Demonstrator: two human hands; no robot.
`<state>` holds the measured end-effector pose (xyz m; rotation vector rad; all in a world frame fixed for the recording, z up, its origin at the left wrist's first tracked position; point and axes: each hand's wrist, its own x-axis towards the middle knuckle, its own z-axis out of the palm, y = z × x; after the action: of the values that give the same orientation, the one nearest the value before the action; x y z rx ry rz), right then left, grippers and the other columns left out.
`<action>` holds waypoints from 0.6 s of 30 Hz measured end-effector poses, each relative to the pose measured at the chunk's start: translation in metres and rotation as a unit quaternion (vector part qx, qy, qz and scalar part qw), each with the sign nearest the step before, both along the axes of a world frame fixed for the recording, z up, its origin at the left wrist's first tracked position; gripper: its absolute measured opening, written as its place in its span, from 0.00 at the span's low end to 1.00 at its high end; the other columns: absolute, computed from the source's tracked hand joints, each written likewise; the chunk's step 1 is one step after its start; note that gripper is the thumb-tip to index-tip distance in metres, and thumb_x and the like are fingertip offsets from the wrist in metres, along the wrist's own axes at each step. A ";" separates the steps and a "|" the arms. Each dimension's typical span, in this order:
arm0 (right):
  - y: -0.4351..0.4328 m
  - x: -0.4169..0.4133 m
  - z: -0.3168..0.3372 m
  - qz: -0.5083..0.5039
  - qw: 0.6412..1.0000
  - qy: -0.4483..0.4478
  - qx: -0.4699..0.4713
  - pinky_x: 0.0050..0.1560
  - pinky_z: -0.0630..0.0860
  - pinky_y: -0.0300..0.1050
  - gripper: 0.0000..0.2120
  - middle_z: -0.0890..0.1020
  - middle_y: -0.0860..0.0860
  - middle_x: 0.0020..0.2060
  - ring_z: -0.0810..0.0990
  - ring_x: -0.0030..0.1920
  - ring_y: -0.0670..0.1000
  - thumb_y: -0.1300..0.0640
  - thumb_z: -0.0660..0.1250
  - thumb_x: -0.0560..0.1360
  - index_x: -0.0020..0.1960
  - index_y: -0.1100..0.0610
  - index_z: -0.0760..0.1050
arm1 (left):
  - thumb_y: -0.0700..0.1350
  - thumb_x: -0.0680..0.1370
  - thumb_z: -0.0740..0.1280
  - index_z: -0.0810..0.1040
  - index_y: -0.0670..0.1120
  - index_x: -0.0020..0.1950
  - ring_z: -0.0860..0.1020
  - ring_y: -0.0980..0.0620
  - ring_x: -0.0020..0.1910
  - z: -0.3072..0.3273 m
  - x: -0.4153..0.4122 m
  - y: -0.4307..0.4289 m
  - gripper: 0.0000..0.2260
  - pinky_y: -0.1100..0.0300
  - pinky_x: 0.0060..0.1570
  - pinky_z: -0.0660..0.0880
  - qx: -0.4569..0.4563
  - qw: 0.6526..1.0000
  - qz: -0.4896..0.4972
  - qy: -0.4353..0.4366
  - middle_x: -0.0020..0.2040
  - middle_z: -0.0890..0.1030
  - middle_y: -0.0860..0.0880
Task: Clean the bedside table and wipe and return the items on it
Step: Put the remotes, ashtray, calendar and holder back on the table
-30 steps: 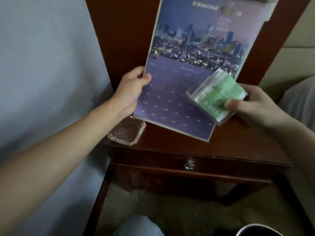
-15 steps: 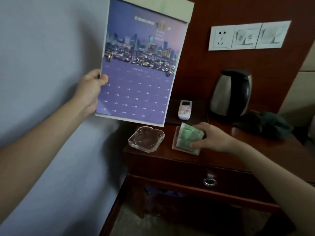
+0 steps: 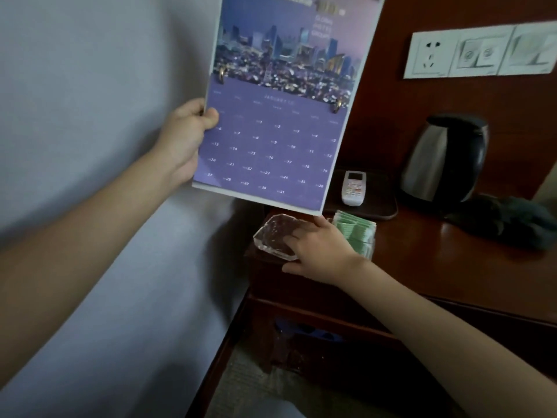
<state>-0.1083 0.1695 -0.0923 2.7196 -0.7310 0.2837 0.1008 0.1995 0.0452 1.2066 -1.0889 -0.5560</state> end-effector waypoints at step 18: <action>0.023 -0.109 0.036 0.091 0.981 -0.168 0.038 0.50 0.73 0.41 0.14 0.83 0.50 0.49 0.79 0.49 0.51 0.52 0.62 0.73 0.55 0.56 0.79 | 0.37 0.80 0.57 0.75 0.46 0.43 0.79 0.56 0.32 0.018 -0.057 0.006 0.11 0.60 0.36 0.79 -0.025 0.996 -0.082 0.030 0.32 0.82 0.54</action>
<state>-0.2178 0.1924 -0.0561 2.8495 -0.5865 0.7885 0.0440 0.2052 0.0633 1.0562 -1.1498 -0.6825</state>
